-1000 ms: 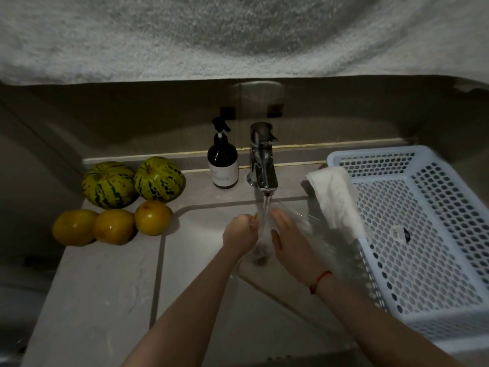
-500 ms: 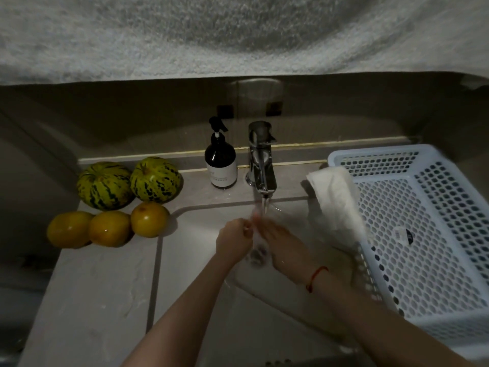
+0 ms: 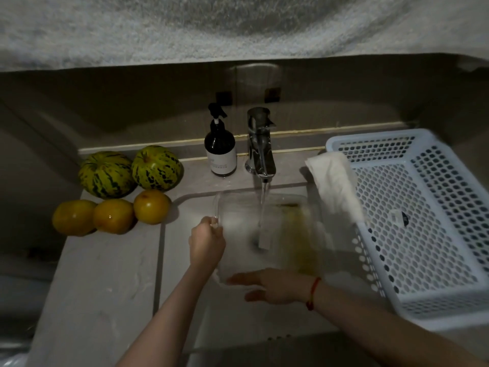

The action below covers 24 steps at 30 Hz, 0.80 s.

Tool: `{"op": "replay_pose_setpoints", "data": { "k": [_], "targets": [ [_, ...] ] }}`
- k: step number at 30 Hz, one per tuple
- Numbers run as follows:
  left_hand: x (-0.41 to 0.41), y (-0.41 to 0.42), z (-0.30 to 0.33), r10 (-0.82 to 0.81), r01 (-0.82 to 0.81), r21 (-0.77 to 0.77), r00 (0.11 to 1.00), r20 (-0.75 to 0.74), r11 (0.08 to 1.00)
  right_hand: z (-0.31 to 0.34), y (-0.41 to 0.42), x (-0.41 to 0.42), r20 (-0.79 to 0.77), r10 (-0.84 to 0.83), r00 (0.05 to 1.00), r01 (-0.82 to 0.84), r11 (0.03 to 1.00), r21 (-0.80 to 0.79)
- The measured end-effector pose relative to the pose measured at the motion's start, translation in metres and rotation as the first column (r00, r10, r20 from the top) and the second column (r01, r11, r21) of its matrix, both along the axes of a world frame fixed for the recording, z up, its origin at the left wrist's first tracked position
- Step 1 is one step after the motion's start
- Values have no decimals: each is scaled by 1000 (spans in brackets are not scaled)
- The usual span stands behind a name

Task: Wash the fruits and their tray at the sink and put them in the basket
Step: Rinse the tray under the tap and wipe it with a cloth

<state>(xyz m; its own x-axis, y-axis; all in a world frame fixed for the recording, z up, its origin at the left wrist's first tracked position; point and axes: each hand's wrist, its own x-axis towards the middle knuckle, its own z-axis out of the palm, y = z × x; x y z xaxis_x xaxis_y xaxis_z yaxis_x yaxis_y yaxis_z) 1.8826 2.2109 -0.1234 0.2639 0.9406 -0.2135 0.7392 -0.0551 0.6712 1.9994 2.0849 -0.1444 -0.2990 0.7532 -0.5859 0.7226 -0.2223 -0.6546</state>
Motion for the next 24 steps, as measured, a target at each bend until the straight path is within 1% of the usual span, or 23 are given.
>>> {"op": "replay_pose_setpoints", "data": {
  "k": [1,3,4,6,7,9,11,13,15,16,17,18,20,21,22,23,24],
  "targets": [
    [-3,-2,2,17,-18,15,1000,18,1000,-3,-6,3,43,-29,999,28,999,35],
    [-11,-4,7,50,-52,55,998,24,997,-10,-18,18,137,-200,970,192,979,68],
    [-15,-4,10,60,-63,78,998,31,995,-13,-24,26,198,-265,944,260,964,50],
    [-23,-5,16,66,-70,117,997,42,991,-14,-34,38,359,-203,911,229,973,-29],
    [-26,-5,19,65,-69,139,997,31,988,-15,-37,40,402,-165,901,186,982,-15],
    [-30,-7,26,68,-65,187,998,-7,980,-16,-41,33,319,-175,931,161,984,71],
    [-33,-7,33,74,-72,196,997,-2,978,-15,-35,19,251,-180,951,143,977,160],
    [-38,-7,42,91,-89,196,996,1,976,-18,-23,7,287,-165,944,90,962,257],
    [-44,-8,49,115,-112,232,993,0,966,-19,-11,7,381,-186,906,17,914,406],
    [-47,-8,52,124,-121,253,992,4,960,-19,-5,10,377,-250,892,32,867,498],
    [-51,-10,55,130,-127,269,992,10,955,-17,0,13,311,-370,875,130,799,587],
    [-54,-12,57,134,-135,279,991,21,951,-17,4,17,212,-513,832,267,705,657],
    [-59,-17,58,145,-163,287,986,83,944,-18,9,29,36,-749,661,498,474,726],
    [-60,-19,57,150,-179,289,981,120,940,-18,11,36,-47,-824,565,609,378,697],
    [-61,-20,56,155,-193,292,977,149,937,-16,15,43,-119,-868,482,724,319,612],
    [-62,-21,54,155,-200,298,974,167,934,-15,19,49,-174,-892,418,826,293,483],
    [-62,-20,51,153,-202,303,972,179,931,-15,24,54,-224,-896,382,888,289,358]
  ]
}}
